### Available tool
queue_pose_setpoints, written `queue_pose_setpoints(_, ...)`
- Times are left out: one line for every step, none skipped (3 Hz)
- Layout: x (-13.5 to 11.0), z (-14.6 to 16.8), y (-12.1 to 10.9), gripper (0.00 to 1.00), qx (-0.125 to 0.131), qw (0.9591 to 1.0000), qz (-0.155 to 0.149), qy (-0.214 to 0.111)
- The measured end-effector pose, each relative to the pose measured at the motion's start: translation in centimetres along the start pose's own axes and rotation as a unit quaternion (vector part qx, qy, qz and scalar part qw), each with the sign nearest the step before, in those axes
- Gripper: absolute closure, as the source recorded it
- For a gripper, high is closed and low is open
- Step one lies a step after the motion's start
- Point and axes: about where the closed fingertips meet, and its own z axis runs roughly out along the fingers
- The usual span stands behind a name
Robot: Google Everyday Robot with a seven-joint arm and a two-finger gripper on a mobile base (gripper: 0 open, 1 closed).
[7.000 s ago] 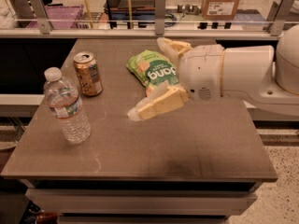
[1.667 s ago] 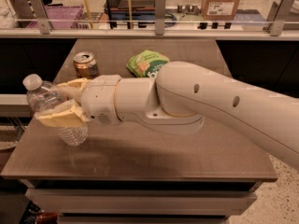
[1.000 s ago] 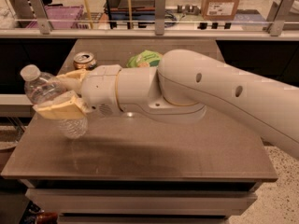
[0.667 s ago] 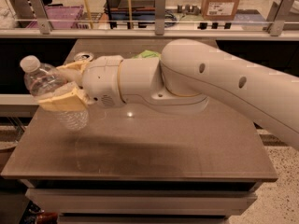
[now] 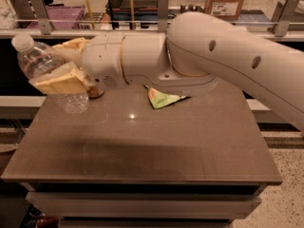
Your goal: Pick water bottle
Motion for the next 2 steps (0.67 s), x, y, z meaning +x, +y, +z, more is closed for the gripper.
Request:
queue_pose_setpoints(-3.95,-0.02,0.13,1.00,0.003,0.9993,-0.035,0.015)
queue_pose_setpoints(-3.96,-0.02,0.13,1.00,0.003,0.9993,-0.035,0.015)
